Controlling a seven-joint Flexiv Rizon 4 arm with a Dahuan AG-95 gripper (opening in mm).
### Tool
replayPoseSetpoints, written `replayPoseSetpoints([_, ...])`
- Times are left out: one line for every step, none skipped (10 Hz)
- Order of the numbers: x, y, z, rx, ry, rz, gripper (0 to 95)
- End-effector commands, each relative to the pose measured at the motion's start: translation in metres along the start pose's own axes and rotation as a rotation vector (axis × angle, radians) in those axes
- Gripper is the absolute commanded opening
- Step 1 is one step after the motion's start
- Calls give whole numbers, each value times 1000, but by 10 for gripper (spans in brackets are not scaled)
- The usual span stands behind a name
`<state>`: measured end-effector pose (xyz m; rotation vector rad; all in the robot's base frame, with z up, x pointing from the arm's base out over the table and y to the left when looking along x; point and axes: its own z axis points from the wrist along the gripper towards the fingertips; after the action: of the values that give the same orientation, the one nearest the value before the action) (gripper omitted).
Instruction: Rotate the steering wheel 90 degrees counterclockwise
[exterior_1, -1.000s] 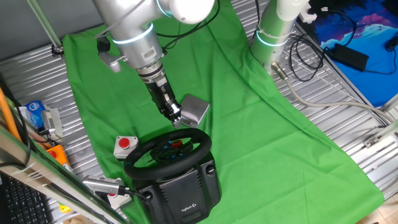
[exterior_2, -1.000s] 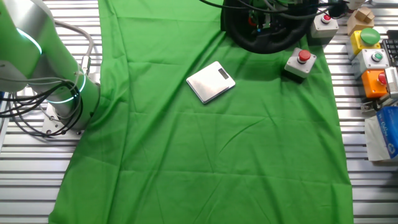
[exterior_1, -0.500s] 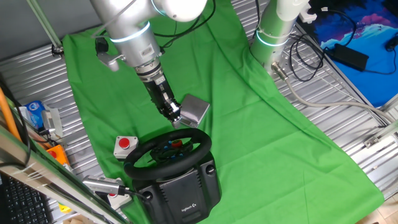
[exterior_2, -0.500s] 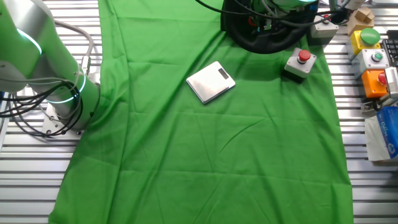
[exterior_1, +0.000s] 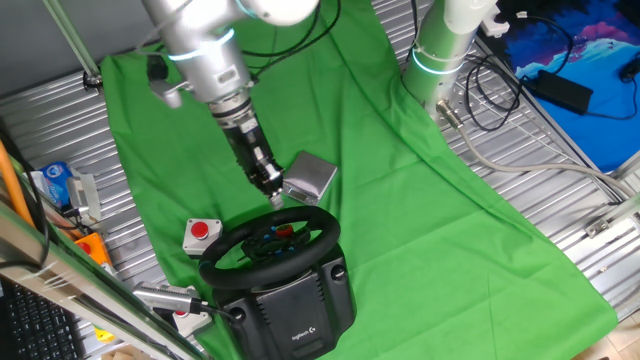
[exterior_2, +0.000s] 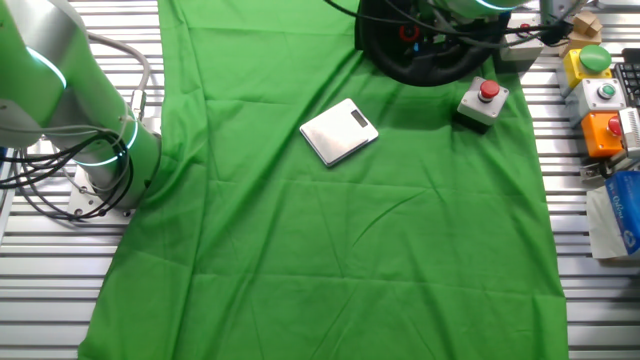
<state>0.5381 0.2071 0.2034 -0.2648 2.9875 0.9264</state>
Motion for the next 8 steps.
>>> replayPoseSetpoints([-14, 18, 5, -21, -47, 37, 0])
replayPoseSetpoints([-18, 24, 7, -21, -53, 47, 0])
replayPoseSetpoints([-24, 34, 7, -28, -60, 66, 0])
replayPoseSetpoints([-28, 40, 6, -29, -63, 76, 0])
replayPoseSetpoints([-34, 49, 8, -34, -69, 92, 0])
replayPoseSetpoints([-37, 53, 9, -38, -72, 103, 0])
replayPoseSetpoints([-39, 56, 9, -39, -73, 109, 0])
replayPoseSetpoints([-42, 60, 9, -41, -76, 114, 0])
